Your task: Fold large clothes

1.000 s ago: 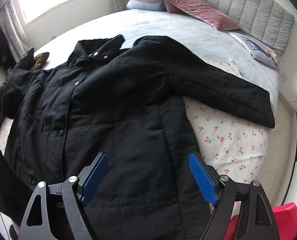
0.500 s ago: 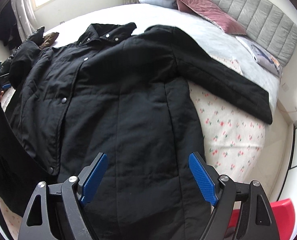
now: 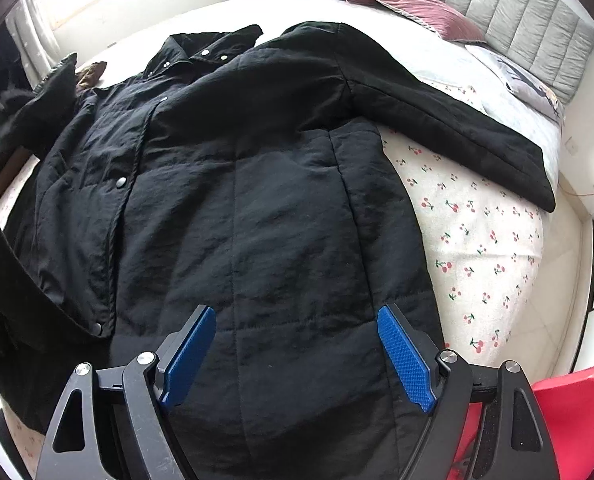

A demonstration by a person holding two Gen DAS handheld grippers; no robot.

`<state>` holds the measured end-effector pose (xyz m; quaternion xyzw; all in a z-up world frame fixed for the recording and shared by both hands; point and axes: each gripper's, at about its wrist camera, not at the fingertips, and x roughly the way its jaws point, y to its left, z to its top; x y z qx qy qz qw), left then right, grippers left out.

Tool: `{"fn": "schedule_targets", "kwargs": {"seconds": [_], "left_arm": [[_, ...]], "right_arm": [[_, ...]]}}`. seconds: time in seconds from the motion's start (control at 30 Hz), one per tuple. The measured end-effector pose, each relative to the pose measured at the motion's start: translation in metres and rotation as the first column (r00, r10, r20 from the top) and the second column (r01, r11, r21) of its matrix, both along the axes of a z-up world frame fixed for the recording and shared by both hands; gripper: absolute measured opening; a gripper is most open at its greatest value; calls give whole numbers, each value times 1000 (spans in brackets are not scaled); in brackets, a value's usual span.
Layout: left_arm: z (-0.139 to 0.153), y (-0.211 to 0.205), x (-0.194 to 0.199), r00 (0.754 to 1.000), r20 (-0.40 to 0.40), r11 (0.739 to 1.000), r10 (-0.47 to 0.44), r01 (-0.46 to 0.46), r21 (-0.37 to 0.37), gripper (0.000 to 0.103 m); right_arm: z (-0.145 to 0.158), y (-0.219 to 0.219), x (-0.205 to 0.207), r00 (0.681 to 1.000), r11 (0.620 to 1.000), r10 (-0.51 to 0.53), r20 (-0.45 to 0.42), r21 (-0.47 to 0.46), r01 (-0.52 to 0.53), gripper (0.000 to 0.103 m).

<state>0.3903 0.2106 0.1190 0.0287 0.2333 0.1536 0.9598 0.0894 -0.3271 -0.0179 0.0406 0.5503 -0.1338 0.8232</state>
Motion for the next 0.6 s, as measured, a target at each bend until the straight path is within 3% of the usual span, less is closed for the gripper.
{"fn": "schedule_targets", "kwargs": {"seconds": [0.1, 0.17, 0.27, 0.3, 0.33, 0.4, 0.43, 0.47, 0.5, 0.57, 0.6], "left_arm": [[33, 37, -17, 992, 76, 994, 99, -102, 46, 6], [34, 62, -22, 987, 69, 988, 146, -149, 43, 7], [-3, 97, -25, 962, -27, 957, 270, -265, 122, 17], [-23, 110, -24, 938, -90, 934, 335, -319, 160, 24], [-40, 120, -26, 907, -137, 909, 397, -368, 198, 24], [-63, 136, -40, 880, -194, 897, 433, -400, 188, 26], [-67, 140, -47, 886, -206, 908, 415, -389, 156, 27], [-70, 141, -56, 897, -212, 921, 389, -372, 118, 36], [-71, 137, -67, 908, -210, 932, 362, -350, 92, 51], [-68, 118, -92, 937, -203, 958, 286, -277, 73, 67], [-64, 111, -97, 947, -203, 969, 248, -239, 66, 69]], "right_arm": [[-1, 8, 1, 1000, 1000, 24, 6, 8, -24, 84], [-5, 12, 2, 1000, 999, 28, 7, 17, -28, 84], [-12, 15, 4, 1000, 999, 26, 5, 45, -27, 84], [-15, 16, 4, 1000, 998, 26, 2, 53, -27, 84], [-17, 18, 5, 1000, 998, 31, -3, 60, -31, 84], [-18, 24, 4, 999, 997, 50, -9, 57, -50, 84], [-17, 26, 3, 998, 997, 63, -6, 47, -63, 84], [-15, 28, 2, 998, 997, 69, -2, 38, -69, 84], [-11, 28, 1, 997, 997, 71, 6, 29, -71, 84], [-7, 26, -1, 998, 998, 58, 16, 27, -58, 84], [-4, 25, -2, 999, 998, 46, 23, 34, -47, 84]]}}
